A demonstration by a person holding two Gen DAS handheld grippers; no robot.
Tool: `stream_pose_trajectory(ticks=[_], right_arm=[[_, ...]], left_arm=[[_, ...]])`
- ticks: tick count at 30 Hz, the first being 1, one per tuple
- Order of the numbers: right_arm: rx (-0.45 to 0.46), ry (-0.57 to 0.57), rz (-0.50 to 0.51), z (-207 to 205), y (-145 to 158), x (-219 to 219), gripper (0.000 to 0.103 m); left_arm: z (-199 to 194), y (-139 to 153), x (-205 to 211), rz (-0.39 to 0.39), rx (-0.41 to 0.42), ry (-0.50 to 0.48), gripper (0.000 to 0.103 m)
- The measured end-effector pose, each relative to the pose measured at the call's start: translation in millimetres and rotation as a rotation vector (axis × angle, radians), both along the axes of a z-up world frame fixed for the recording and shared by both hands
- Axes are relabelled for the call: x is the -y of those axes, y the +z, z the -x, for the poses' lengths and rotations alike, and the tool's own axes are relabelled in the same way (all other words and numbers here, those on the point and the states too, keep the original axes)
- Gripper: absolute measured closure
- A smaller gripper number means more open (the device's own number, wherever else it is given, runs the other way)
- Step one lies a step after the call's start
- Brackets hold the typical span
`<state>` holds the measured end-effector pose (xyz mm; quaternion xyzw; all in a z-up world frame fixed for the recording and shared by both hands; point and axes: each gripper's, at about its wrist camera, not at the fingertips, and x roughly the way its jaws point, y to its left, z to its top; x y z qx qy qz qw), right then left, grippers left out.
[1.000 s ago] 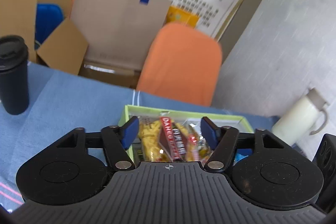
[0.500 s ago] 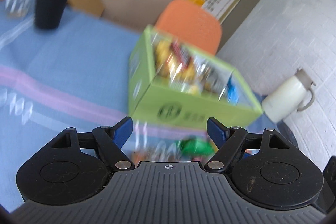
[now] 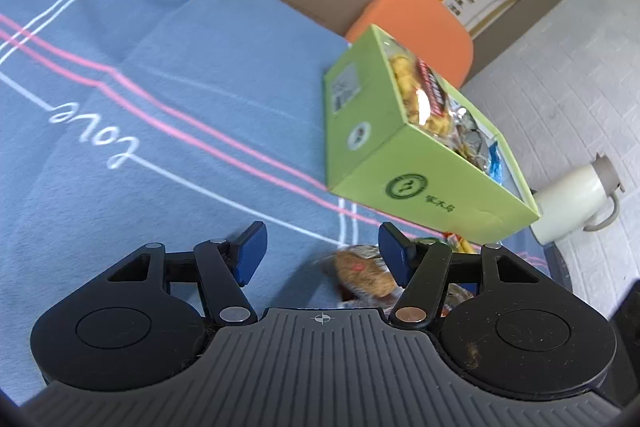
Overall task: Organize snacks
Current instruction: 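Move the left gripper to the round brown cookie pack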
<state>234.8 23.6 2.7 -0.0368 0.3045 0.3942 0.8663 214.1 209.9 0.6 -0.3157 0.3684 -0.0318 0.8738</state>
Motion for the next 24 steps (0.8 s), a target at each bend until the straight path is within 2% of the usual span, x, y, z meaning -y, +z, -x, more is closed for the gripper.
stream_pose_trajectory(ticks=[4,8,11,15,19,24], right_arm=[[-0.020,0.047,0.002,8,0,-21,0.001],[-0.036,0.089,-0.025,33,1,-26,0.001],[-0.034,0.045,-0.058,50,3,-15,0.001],[-0.121,0.025,-0.104,55,-3,-4,0.001],[-0.091,-0.007,-0.055,59,-8,-6,0.001],[-0.071,-0.068,-0.055,56,-5,14,0.001]], left_arm=[[14,2,-17,-0.030,0.017,0.037,0.056],[21,-1,-24,-0.026,0.023,0.026,0.055],[25,-4,-22,-0.020,0.023,0.006,0.055],[26,-9,-19,0.008,0.016,-0.009,0.053],[31,-8,-12,0.021,0.023,-0.023,0.051],[40,-4,-6,0.010,0.034,-0.017,0.046]])
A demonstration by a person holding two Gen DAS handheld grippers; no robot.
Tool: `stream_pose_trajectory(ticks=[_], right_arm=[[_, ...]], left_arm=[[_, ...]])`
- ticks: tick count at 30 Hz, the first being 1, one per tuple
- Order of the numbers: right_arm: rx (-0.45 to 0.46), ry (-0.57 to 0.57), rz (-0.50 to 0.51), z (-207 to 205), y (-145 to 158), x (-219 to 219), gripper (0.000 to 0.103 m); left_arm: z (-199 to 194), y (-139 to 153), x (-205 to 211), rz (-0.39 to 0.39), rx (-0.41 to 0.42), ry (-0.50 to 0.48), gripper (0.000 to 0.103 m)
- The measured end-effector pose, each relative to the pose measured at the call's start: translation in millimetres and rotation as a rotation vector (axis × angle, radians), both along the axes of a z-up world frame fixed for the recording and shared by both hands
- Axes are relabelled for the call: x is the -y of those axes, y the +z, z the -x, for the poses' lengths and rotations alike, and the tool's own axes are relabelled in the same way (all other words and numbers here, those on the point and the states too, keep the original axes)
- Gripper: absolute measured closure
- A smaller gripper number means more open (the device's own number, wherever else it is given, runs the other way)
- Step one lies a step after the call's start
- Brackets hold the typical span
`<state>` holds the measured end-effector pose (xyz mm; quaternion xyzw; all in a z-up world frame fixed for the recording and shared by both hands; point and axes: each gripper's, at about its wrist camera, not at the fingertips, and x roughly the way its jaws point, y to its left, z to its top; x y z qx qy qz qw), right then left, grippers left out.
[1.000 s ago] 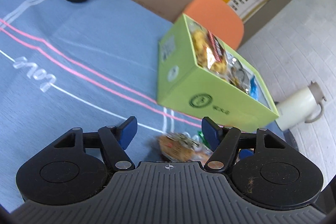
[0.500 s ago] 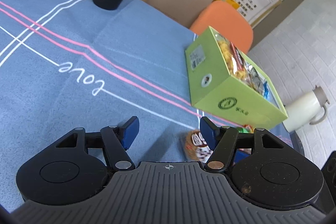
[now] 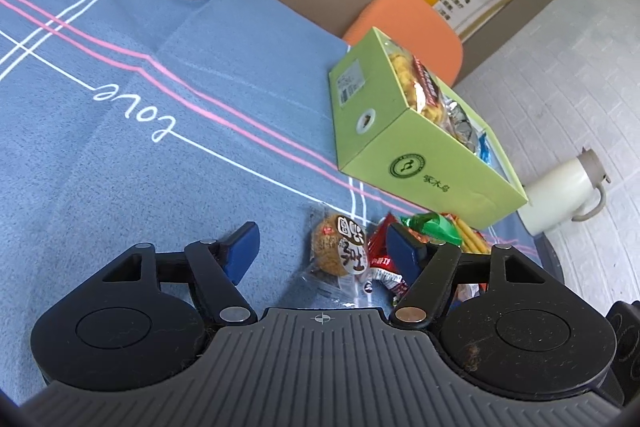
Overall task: Organize snacks
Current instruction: 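Move the left gripper to the round brown cookie pack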
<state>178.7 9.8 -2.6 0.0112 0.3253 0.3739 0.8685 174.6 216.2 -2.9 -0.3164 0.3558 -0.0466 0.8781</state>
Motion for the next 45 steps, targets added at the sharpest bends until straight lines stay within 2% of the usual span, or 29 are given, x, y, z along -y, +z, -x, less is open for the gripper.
stream_pose_trajectory(ticks=[4,9,16,19,24,26,29,31,33,39,45], right_arm=[[-0.002,-0.058,0.005,-3,1,13,0.001],[0.029,0.044,0.014,12,4,-8,0.001],[0.037,0.119,0.042,-4,1,-43,0.001],[0.058,0.126,0.078,-7,2,-43,0.001],[-0.030,0.135,0.032,-29,-8,-45,0.001],[-0.040,0.139,0.033,-33,-12,-50,0.001],[-0.059,0.166,0.015,-35,-13,-54,0.001],[-0.061,0.183,0.008,-31,-11,-53,0.001],[-0.060,0.185,-0.002,-25,-10,-49,0.001],[-0.068,0.203,-0.007,10,-9,-30,0.001],[-0.047,0.206,0.020,56,-8,5,0.001]], left_arm=[[-3,1,4,0.001,-0.007,0.000,0.046],[-16,4,6,-0.018,-0.014,-0.038,0.049],[-31,8,2,-0.094,-0.027,-0.080,0.052],[-39,5,-11,-0.059,-0.023,-0.143,0.058],[-46,1,-15,-0.063,-0.014,-0.191,0.059],[-51,-2,-12,-0.041,-0.014,-0.249,0.058],[-58,-13,-6,-0.001,-0.050,-0.318,0.065],[-55,-12,-3,-0.025,-0.039,-0.313,0.074],[-50,-12,-3,-0.013,-0.047,-0.310,0.076],[-12,-13,20,-0.014,-0.059,-0.276,0.077],[35,-12,66,-0.064,-0.054,-0.246,0.075]])
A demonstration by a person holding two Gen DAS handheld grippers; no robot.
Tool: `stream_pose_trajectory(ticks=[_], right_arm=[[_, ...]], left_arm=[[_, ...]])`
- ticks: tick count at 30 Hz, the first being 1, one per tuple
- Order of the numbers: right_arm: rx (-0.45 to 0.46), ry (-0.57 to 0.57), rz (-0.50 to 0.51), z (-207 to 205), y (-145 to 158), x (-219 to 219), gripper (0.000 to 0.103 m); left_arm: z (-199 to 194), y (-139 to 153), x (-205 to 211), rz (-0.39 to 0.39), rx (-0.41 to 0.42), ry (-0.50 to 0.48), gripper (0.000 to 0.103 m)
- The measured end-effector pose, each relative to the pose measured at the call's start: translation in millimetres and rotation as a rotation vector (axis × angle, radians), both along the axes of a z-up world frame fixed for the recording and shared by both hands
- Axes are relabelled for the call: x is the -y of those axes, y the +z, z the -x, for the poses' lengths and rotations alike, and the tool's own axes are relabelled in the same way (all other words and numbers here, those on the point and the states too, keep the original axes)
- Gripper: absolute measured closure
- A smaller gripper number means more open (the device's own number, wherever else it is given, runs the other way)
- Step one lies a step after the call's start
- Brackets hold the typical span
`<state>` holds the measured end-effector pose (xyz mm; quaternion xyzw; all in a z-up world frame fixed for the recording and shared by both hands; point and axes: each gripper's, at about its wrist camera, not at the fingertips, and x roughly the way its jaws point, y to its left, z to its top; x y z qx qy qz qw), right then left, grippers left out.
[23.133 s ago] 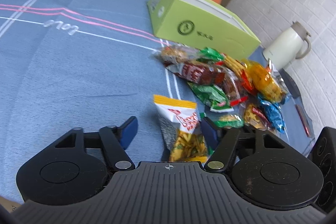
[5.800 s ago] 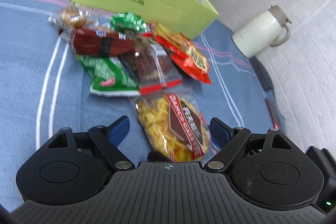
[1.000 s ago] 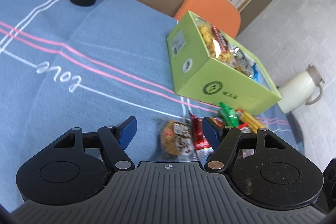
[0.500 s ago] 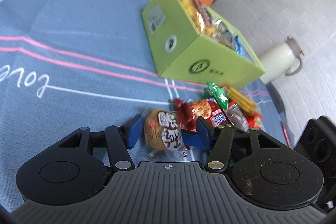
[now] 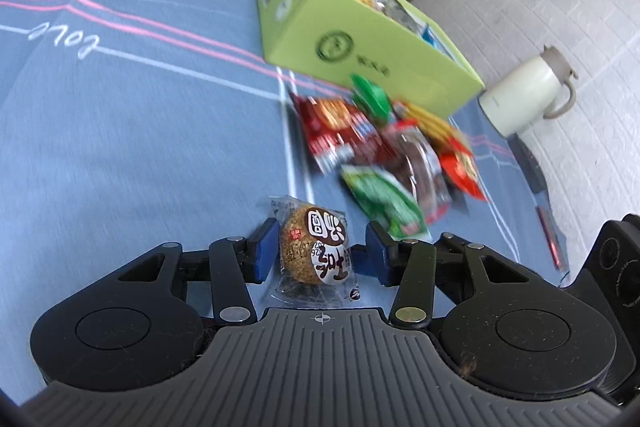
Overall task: Organize snacks
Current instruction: 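Move the left gripper to the round brown cookie pack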
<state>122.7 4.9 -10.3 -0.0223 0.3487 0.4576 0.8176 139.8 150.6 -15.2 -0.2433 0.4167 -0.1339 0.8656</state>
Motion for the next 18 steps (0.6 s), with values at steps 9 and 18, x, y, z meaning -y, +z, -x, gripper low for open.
stream_pose_trajectory(ticks=[9,18], right_arm=[[0.056,-0.217,-0.028,22,2,17,0.001],[0.076,-0.279,0.030,23,-15,-3,0.001]], left_arm=[[13,17,8,-0.024,0.045,0.079,0.036],[13,18,-6,-0.041,0.039,0.051,0.045]])
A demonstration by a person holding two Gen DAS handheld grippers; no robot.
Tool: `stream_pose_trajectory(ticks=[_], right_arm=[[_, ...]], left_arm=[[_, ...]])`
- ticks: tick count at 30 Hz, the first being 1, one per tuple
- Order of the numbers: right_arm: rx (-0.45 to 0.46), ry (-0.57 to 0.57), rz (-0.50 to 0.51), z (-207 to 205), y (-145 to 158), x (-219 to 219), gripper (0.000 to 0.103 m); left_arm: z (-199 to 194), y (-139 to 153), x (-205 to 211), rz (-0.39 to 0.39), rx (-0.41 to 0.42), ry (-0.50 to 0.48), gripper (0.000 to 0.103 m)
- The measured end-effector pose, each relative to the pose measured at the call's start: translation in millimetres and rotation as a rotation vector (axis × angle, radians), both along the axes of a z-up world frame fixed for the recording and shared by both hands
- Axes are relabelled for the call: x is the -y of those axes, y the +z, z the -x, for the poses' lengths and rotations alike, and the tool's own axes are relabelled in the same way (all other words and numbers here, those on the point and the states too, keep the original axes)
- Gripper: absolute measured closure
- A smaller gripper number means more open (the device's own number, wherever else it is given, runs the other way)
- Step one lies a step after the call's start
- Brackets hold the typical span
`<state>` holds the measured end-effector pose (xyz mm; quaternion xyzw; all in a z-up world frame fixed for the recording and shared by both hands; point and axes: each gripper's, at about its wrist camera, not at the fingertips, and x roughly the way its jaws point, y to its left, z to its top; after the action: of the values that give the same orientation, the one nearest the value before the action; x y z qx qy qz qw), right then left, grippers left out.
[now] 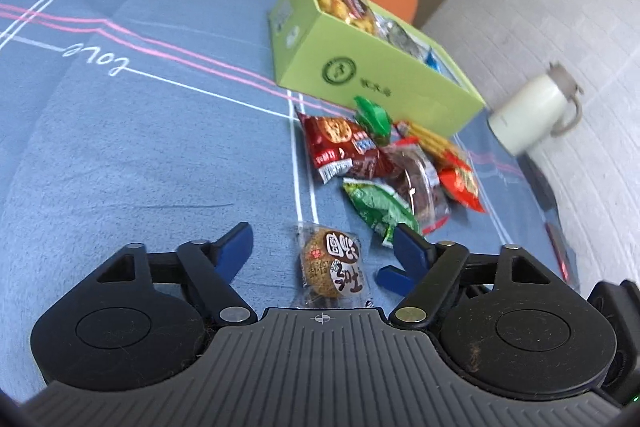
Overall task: Organize snacks
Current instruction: 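Move the left gripper to the round brown cookie pack, then grasp the round cookie pack with the left gripper, then carry the cookie pack into the box and open the left gripper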
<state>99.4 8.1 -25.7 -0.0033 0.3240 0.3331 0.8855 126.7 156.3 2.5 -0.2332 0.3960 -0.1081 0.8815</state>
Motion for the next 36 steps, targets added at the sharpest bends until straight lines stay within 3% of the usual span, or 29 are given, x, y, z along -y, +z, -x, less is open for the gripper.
stream_pose_trajectory(ticks=[10,11,12,14,17,21,28,34,36], right_arm=[[0.060,-0.040,0.043,3,-5,-10,0.001],[0.076,-0.033,0.060,4,-6,-12,0.004],[0.098,-0.019,0.075,4,-6,-14,0.021],[0.106,-0.019,0.086,4,-3,-14,0.038],[0.096,-0.003,0.067,2,5,-6,0.039],[0.160,-0.031,0.050,-7,31,9,0.038],[0.277,-0.111,0.054,-73,79,44,0.037],[0.276,-0.101,0.060,-168,95,55,0.037],[0.260,-0.089,0.070,-199,95,53,0.037]], left_arm=[[-8,-12,20,-0.060,-0.011,-0.149,0.064],[-7,-12,21,-0.062,-0.004,-0.152,0.066],[-5,-14,22,-0.063,-0.003,-0.152,0.080],[-1,-15,23,-0.072,0.008,-0.142,0.087],[1,-11,23,-0.042,0.009,-0.112,0.090],[-13,13,31,0.000,0.065,-0.112,0.090],[-87,66,70,0.014,0.185,-0.168,0.090],[-180,88,87,0.008,0.179,-0.132,0.090],[-206,90,91,-0.034,0.179,-0.113,0.090]])
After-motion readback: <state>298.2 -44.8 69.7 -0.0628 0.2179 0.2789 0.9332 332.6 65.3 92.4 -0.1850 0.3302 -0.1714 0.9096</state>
